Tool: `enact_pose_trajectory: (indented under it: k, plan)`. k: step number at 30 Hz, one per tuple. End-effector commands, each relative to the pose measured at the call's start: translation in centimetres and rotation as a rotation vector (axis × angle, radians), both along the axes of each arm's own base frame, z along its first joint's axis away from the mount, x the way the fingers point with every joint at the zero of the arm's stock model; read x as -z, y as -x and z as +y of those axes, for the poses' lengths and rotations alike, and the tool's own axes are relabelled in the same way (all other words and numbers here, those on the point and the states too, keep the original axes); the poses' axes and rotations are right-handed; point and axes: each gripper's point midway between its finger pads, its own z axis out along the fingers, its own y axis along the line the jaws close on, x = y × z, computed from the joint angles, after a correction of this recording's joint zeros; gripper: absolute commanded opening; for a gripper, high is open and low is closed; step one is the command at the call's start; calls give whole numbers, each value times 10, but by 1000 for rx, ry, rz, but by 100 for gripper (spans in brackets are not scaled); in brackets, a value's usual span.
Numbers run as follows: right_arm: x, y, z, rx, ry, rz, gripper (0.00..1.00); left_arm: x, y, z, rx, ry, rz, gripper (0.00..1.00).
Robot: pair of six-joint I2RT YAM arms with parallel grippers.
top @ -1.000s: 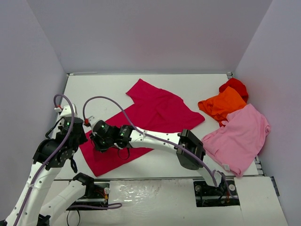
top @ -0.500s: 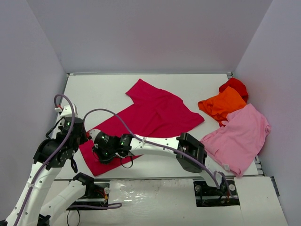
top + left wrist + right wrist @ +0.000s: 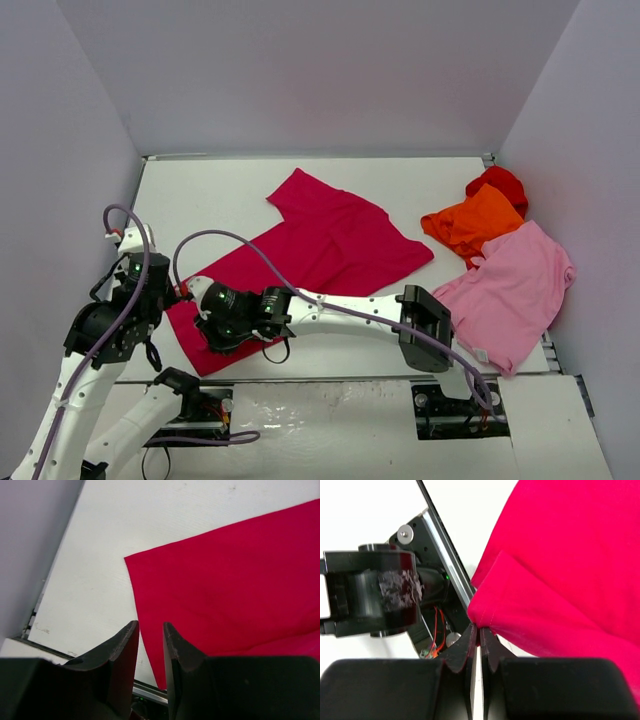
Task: Fold and stack the t-shirts
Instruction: Fold the flattened tshirt in 1/3 of the way
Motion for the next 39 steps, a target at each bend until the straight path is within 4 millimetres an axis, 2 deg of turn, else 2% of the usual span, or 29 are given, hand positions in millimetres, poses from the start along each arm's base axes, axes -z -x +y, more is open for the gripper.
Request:
enact_pose_trajectory:
  k: [1,5,9,14,21,22,26,30,32,36,38,39]
  plan:
    - [-32,18,46,-144,-159,-55,0,-10,-11,-13,8,71,-50,24]
    - [-17,22,62,-209,-172,-50,0,-14,-7,-9,-1,63,-54,24]
    - [-14,22,75,-251,-191,-65,0,-16,-7,-9,0,63,-60,24]
    - [4,9,88,-280,-195,-38,0,-12,-11,-12,9,70,-51,24]
    - [17,-13,97,-312,-214,-10,0,-10,-13,-14,11,72,-44,24]
    - [19,-18,98,-304,-212,-22,0,-10,-13,-14,10,71,-45,24]
    - [25,-66,97,-230,-196,-125,0,-8,-14,-16,13,84,-45,24]
    - [19,-98,101,-164,-214,-215,4,-3,-17,-20,18,94,-38,24]
    - [10,-117,104,-112,-231,-287,13,-2,-17,-21,20,101,-33,24]
    - [-8,-148,106,12,-277,-409,17,-3,-18,-19,5,101,-45,24]
    - [-9,-166,103,99,-280,-452,29,-10,-17,-17,-9,114,-85,23]
    - [-10,-174,102,135,-282,-465,31,-13,-16,-15,-17,115,-103,23]
